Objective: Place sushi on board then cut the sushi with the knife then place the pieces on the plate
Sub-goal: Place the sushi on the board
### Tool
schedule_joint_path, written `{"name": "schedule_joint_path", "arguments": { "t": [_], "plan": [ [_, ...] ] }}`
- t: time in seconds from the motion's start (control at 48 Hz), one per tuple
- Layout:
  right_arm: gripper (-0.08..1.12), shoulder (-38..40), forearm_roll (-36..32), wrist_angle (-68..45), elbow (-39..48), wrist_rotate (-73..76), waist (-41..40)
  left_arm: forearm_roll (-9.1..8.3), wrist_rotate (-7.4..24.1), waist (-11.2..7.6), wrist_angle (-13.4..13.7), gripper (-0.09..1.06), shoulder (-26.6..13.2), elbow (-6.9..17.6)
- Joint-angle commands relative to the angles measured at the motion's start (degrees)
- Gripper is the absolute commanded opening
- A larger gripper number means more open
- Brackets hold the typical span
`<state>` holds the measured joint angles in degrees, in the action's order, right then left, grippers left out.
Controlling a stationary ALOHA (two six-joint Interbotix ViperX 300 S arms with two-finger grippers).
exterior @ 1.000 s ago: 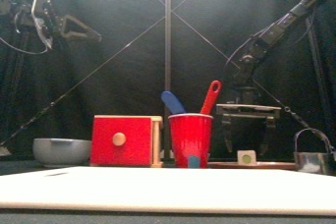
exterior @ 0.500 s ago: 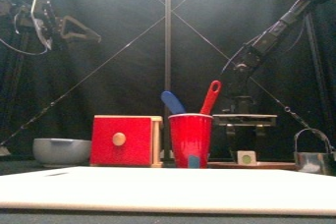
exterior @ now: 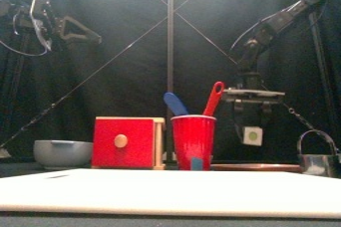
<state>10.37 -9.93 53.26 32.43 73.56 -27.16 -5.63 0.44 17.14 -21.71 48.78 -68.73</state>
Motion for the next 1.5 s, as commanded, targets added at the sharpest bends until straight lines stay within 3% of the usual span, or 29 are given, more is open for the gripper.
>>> {"name": "schedule_joint_path", "arguments": {
  "t": [0.021,0.125,0.25,0.646,1.062,1.5],
  "plan": [
    [0.60,3.4,3.4,0.4,0.7,0.4,5.6,-0.09,0.0,0.18,-0.5,0.09,-0.1,0.9],
    [0.60,2.0,8.3,0.1,2.2,2.5,12.0,-0.09,0.0,0.26,-0.5,0.09,-0.1,0.9],
    [0.60,0.0,8.2,-0.3,2.4,8.0,18.8,-0.09,0.0,0.35,-0.5,0.09,-0.1,0.8],
    [0.60,-4.4,-3.2,-1.5,-2.5,33.0,35.9,-0.09,0.0,0.35,-0.5,0.09,-0.1,0.4],
    [0.60,-20.3,-10.9,-0.3,-17.8,37.5,38.0,0.00,0.0,0.53,-0.5,0.09,-0.1,-0.5],
    [0.61,-28.1,-7.6,1.5,-26.1,36.4,38.2,0.00,-0.1,0.53,-0.4,0.09,-0.1,-0.9]
  ]
}}
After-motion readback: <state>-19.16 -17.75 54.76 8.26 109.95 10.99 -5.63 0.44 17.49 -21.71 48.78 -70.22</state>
